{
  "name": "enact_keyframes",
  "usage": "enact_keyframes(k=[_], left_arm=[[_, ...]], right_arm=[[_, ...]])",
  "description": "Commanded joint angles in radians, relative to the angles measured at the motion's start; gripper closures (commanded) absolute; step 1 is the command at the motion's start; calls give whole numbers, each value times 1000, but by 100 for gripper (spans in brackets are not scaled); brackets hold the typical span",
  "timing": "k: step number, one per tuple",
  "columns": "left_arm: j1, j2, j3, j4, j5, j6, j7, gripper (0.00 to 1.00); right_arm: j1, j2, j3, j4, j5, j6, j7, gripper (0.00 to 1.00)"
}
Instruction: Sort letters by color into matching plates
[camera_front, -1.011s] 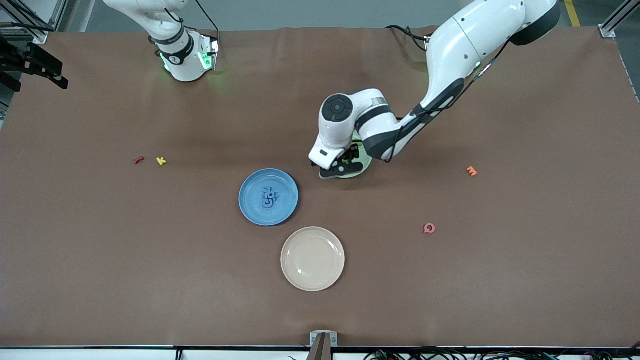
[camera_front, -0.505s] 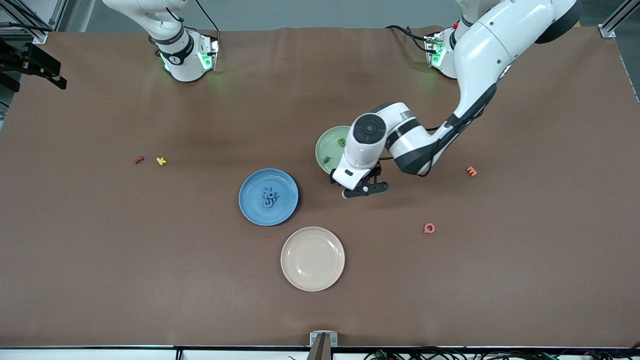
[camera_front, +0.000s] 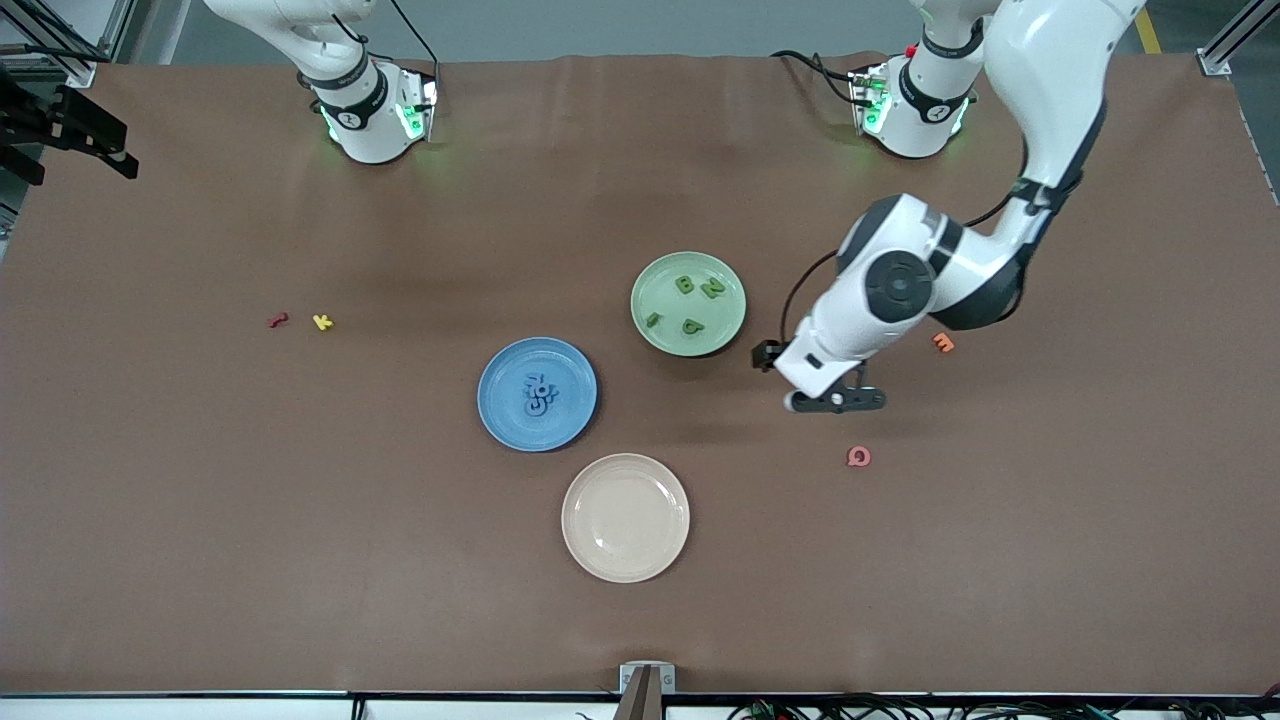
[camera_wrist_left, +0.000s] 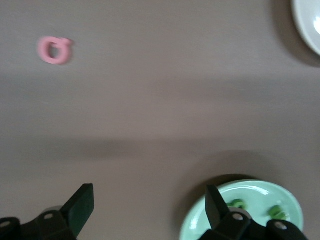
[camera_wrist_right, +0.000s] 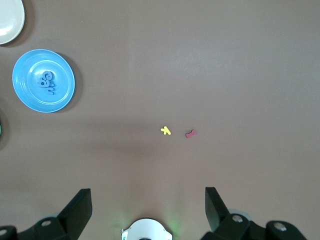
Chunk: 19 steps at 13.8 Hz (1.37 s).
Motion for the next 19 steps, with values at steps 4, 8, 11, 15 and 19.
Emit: enact_keyframes(k=[4,8,11,15,19], left_arm=[[45,-235,177,-59,-140,-98,272,1],[169,-345,171,-49,-133,-181,333,1],[200,-428,179,-35,-136,-273,384,1],[234,-445,189,130,-132,-417,468,1],[271,-447,191,264,-129,-492,482,1]], right_arm=[[11,45,-11,68,10,-12,-12,0],[10,77,-11,103,10,-14,-6,0],[10,78,-11,106,11,-14,-11,0],[6,81,-11,102,16,-9,-14,0],[10,78,-11,97,19,-9,6,0]])
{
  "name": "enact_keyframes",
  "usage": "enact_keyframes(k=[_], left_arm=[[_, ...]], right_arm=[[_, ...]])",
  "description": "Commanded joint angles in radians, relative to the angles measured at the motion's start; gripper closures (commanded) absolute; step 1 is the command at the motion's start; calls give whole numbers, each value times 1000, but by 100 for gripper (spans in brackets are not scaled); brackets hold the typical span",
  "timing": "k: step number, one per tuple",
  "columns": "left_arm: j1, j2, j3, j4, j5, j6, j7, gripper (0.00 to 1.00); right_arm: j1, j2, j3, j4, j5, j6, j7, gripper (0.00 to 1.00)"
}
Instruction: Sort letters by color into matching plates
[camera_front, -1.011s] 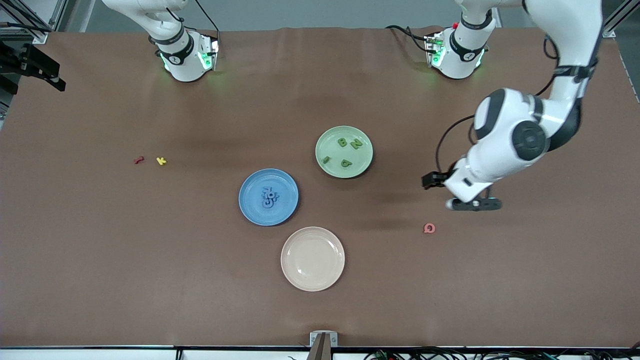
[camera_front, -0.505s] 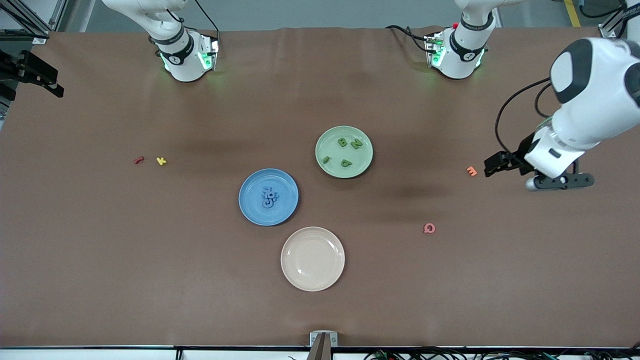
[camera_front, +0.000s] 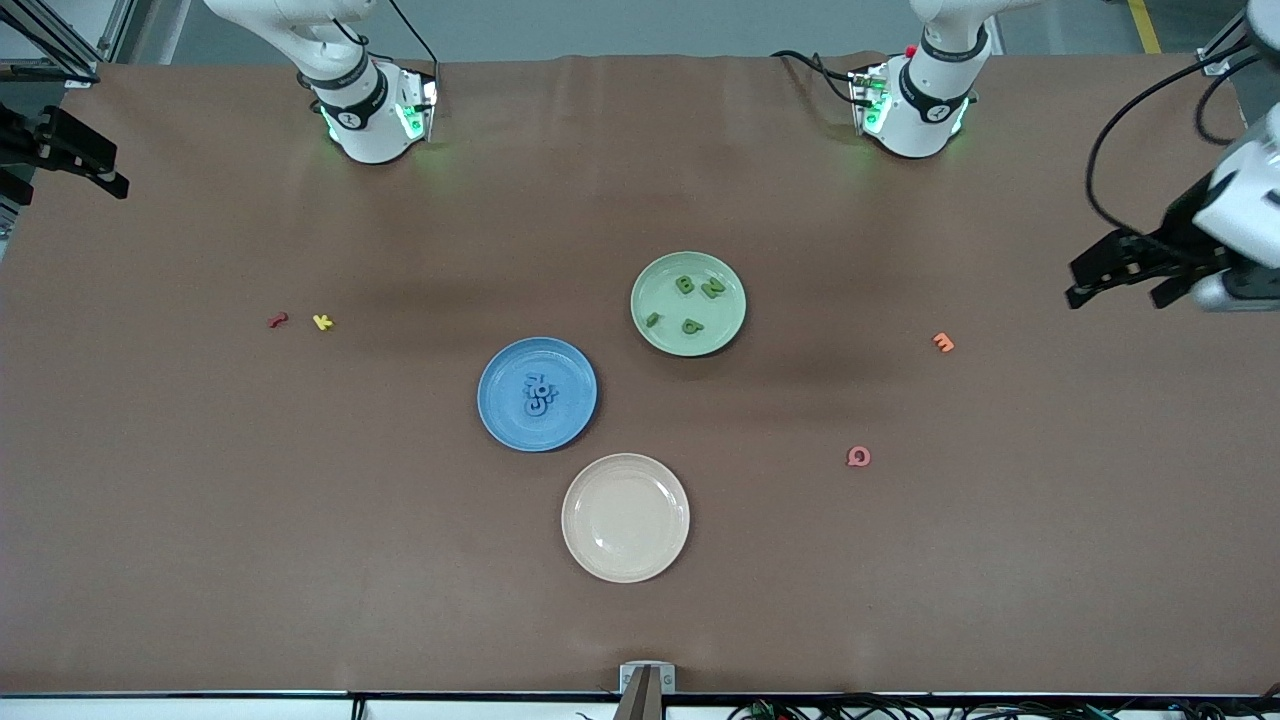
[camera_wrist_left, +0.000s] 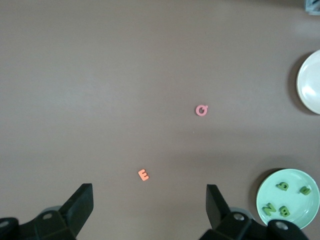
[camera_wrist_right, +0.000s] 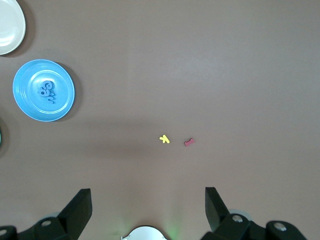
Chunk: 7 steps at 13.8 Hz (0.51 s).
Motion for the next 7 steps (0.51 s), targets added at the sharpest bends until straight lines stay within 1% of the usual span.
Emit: enact_keyframes(k=[1,4,5,6,7], left_arm=[[13,-1,-2,59,-9,-61,20,1],[0,-4,1,75,-9,-68,16,1],[-22,-4,16,76,-9,-69,15,1],[-63,-4,56,76,-9,-69,15,1],[-120,-2,112,76,-8,-69,15,1]], right_arm=[[6,7,-10,19,21,-10,16,0],[5,5,-13,16,22,-13,55,0],[5,3,-13,16,22,-13,78,0],[5,3,-13,16,22,-12,82,0],[5,3,-13,16,22,-12,82,0]])
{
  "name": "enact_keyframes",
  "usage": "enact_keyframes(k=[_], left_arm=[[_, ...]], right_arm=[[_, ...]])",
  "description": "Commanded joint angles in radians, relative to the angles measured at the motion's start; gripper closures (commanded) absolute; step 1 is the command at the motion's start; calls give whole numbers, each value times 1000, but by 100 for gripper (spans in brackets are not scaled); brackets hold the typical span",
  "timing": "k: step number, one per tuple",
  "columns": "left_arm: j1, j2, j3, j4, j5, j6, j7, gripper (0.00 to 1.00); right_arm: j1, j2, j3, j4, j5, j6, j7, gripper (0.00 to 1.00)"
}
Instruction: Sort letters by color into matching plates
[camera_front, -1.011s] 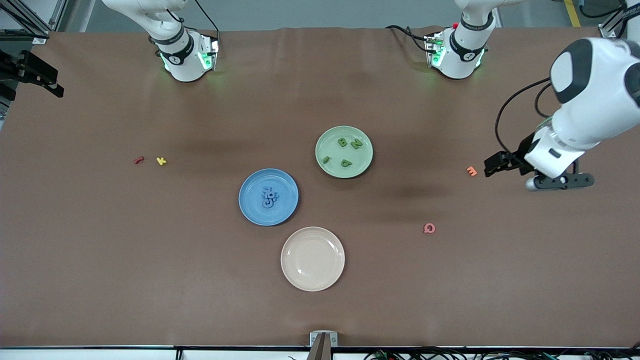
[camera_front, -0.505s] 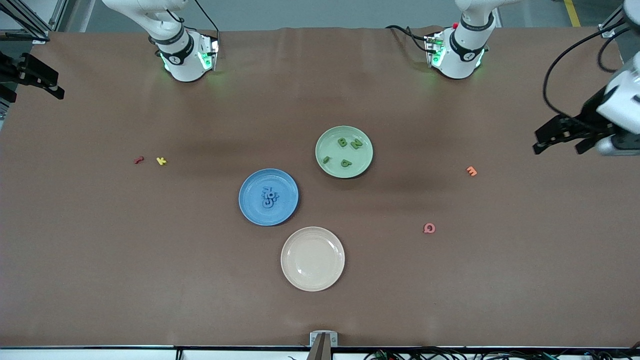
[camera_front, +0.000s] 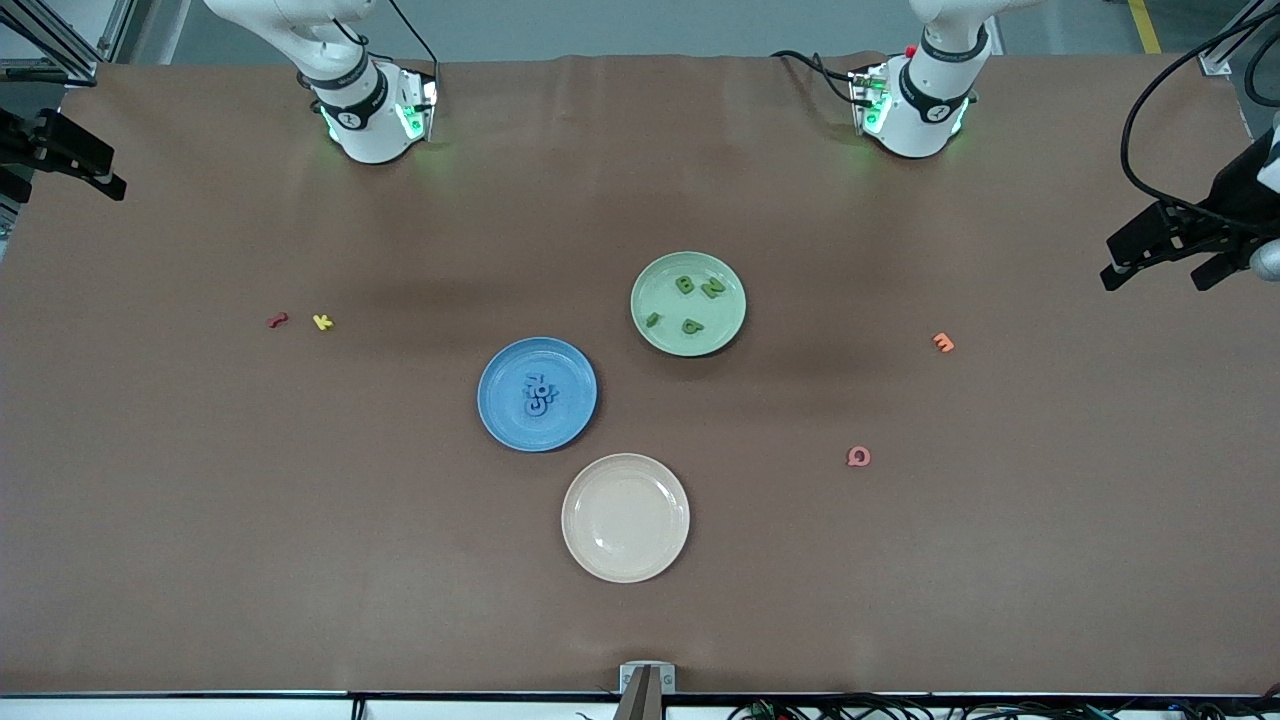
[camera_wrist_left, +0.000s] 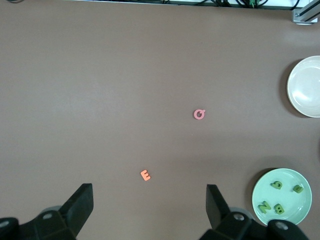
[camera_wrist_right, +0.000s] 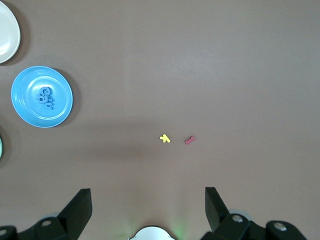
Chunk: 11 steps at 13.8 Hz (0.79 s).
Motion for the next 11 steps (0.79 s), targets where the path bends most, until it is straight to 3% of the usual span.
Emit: enact_keyframes(k=[1,3,11], left_arm=[[-140,-3,142,16,-8,-24,11,1],[-223,-3,227,14,-6,-45,12,1],[-220,0,232,17,-3,-44,11,0]], right_arm=[[6,3,-6,16,22,-12,24,0],[8,3,-6,16,22,-9,21,0],[9,3,-6,14,22,-9,19,0]])
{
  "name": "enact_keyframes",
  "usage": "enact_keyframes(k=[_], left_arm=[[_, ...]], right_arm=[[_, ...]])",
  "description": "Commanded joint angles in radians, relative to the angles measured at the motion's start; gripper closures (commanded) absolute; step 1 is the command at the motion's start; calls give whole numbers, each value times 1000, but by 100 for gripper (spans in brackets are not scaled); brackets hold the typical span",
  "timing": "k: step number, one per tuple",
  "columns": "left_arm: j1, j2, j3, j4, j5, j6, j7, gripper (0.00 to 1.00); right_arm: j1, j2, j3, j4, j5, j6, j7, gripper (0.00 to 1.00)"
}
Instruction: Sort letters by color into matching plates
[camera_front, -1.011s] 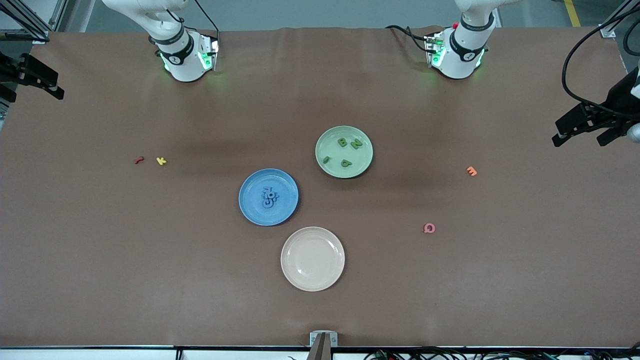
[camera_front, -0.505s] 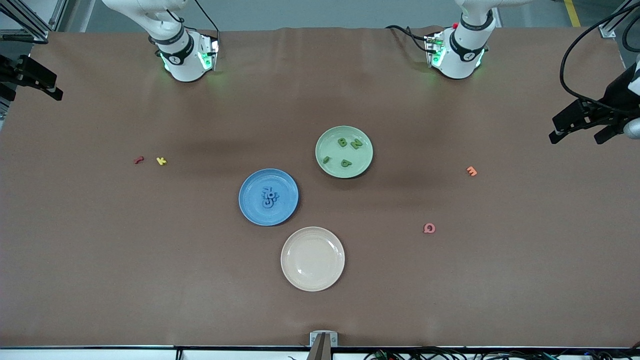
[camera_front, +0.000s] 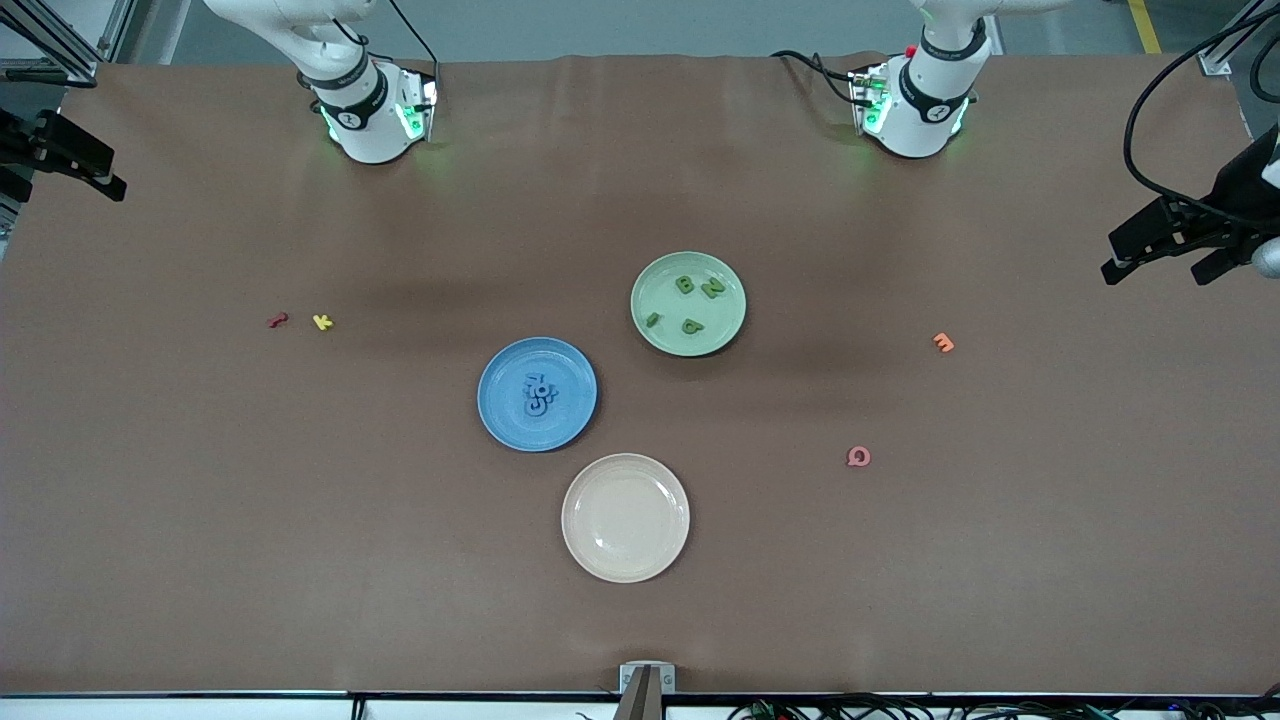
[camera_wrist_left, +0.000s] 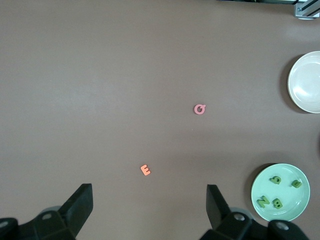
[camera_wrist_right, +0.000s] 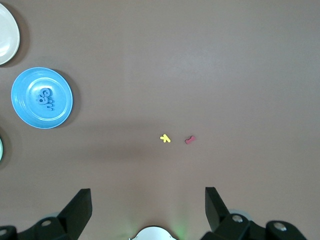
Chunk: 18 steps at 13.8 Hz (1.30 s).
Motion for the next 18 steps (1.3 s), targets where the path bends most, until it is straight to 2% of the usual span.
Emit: enact_keyframes(k=[1,6,18], left_arm=[[-3,-2,8,20,-5,-20,12,0],[-6,5,3,70,-2,-20,0,0],[-14,8,-6,72,9,-20,-2,0]], right_arm=[[8,3,-6,14,22,-8,14,0],[8,3,-6,13,63,-1,22,0],[10,-4,-2,5,37,2,46,0]])
